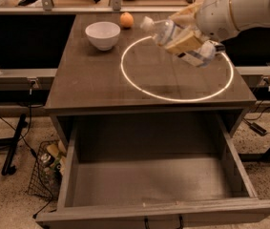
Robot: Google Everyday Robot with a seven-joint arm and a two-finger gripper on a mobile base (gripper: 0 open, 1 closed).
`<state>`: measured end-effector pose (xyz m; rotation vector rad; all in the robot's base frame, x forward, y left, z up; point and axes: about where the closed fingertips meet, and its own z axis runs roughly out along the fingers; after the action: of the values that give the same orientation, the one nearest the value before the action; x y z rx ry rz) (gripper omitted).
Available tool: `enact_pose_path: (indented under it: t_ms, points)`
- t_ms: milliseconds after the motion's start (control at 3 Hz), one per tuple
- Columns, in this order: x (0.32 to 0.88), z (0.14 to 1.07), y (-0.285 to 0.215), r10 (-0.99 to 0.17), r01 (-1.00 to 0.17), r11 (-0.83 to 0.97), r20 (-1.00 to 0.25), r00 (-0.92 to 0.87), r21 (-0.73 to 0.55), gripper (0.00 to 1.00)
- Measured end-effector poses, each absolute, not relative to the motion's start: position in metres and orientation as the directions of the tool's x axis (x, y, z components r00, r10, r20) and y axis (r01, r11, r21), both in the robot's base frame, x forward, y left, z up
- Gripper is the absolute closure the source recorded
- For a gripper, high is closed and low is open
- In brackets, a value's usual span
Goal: Pick blue plastic bottle from top drawer and place on counter
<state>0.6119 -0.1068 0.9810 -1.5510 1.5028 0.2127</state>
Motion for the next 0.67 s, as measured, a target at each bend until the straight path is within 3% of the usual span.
enact_pose_path:
  t_ms: [333, 667]
  points:
    - [0.6297, 0.9957, -0.0860, -0.522, -0.838, 0.204, -0.780, 0.345, -0.507, 1.00]
    - [0.6301, 0.9991, -0.0764, -0.483, -0.841, 0.201, -0.798, 0.361, -0.502, 1.00]
